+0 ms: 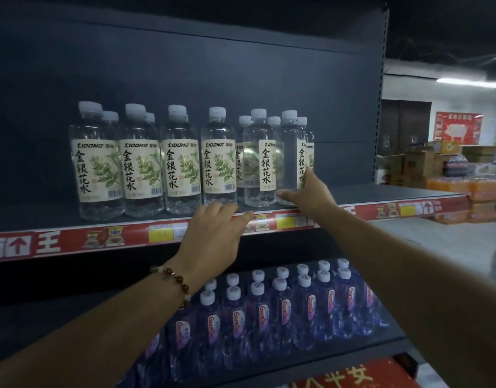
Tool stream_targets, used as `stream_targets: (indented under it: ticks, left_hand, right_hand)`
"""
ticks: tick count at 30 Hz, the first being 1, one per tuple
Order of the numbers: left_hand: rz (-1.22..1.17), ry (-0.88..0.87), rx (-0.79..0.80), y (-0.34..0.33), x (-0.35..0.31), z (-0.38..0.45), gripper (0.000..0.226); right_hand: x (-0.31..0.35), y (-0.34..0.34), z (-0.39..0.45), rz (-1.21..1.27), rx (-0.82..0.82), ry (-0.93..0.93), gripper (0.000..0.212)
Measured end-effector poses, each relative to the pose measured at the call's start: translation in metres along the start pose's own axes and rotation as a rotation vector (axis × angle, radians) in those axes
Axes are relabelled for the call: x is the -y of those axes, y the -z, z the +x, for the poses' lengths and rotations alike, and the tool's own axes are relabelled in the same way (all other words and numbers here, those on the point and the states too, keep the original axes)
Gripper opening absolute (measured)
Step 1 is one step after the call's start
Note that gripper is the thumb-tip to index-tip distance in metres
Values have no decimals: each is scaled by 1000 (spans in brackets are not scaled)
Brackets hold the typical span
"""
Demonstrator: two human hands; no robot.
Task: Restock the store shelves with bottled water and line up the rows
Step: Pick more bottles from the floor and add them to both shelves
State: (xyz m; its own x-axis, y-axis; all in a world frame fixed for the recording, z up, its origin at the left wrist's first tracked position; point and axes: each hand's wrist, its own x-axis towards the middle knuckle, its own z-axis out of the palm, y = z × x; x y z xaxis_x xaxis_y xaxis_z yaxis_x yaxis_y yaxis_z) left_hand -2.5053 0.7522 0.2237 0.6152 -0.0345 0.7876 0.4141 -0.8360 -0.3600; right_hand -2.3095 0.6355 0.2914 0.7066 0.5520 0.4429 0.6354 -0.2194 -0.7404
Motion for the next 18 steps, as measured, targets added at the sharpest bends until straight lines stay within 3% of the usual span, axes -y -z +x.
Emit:
stream_targets:
  ticks: [3, 6, 9, 13, 18]
  left_hand:
    - [2, 14, 29, 2, -3, 0, 42]
    - [-6, 38, 77, 9, -6, 3, 44]
    - [-14, 97, 189, 19, -16, 6, 47]
    - [-39, 186, 306, 26, -50, -2, 68]
    - [-221, 126, 415, 18, -134, -25, 73]
  right_hand:
    - [7, 9, -8, 42, 77, 2, 100]
    - [15, 27, -26, -9, 132, 37, 94]
    - [11, 44, -51, -236, 132, 143, 90]
    - [-25, 60, -99, -673, 151, 322, 92]
    - [-104, 80, -167, -818, 237, 210, 89]
